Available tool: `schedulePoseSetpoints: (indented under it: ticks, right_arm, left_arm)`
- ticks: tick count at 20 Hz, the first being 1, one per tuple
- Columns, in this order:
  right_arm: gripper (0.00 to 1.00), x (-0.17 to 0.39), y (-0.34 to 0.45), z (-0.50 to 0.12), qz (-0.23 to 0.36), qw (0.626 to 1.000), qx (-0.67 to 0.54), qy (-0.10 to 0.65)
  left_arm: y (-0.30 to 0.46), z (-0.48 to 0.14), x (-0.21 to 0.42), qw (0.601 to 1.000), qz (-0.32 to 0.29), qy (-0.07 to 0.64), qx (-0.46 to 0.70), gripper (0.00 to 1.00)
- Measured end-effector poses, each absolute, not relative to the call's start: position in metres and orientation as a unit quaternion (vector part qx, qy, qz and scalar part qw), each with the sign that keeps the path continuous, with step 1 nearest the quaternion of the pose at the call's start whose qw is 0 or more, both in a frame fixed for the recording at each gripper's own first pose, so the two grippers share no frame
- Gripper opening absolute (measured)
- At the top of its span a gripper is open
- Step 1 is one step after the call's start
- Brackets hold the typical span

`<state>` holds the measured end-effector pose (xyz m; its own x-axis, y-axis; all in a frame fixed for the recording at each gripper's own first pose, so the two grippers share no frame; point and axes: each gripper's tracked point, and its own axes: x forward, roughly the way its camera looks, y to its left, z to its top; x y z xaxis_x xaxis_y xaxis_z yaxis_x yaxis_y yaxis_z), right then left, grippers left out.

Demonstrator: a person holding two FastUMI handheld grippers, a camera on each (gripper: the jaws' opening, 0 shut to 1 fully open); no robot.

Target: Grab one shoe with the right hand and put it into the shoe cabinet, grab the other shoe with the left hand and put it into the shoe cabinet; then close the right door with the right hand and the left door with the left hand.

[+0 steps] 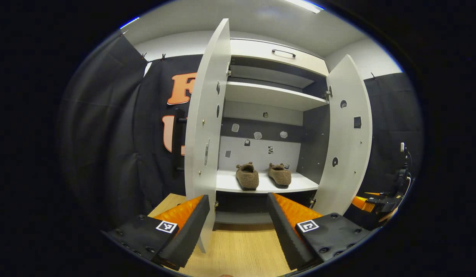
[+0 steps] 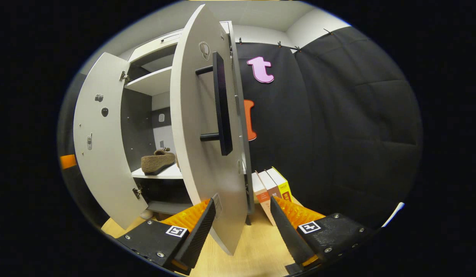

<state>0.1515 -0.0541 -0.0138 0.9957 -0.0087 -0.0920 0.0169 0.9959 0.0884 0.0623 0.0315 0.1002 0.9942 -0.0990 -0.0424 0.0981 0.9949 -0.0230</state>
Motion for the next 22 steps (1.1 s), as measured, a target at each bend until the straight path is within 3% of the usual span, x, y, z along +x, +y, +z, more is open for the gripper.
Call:
schedulePoseSetpoints:
  ticks: [10,11,21,22]
  right_arm:
    - [0.90,0.191,-0.004,-0.016,0.015,0.997,0.061,0.050]
    - [0.90,0.195,0.003,-0.016,0.018,0.997,0.061,0.049]
    - [0.92,0.221,0.053,-0.012,0.055,0.998,0.016,0.033]
    - [0.92,0.220,0.053,-0.010,0.054,0.998,0.010,0.030]
  left_arm:
    - [0.088,0.097,0.052,1.000,0.002,0.021,-0.012,0.99]
    - [0.094,0.095,0.052,1.000,0.007,0.023,-0.015,0.95]
    - [0.152,0.084,0.060,0.998,0.063,0.019,0.005,0.95]
    - [0.163,0.080,0.064,0.997,0.072,0.018,0.007,0.99]
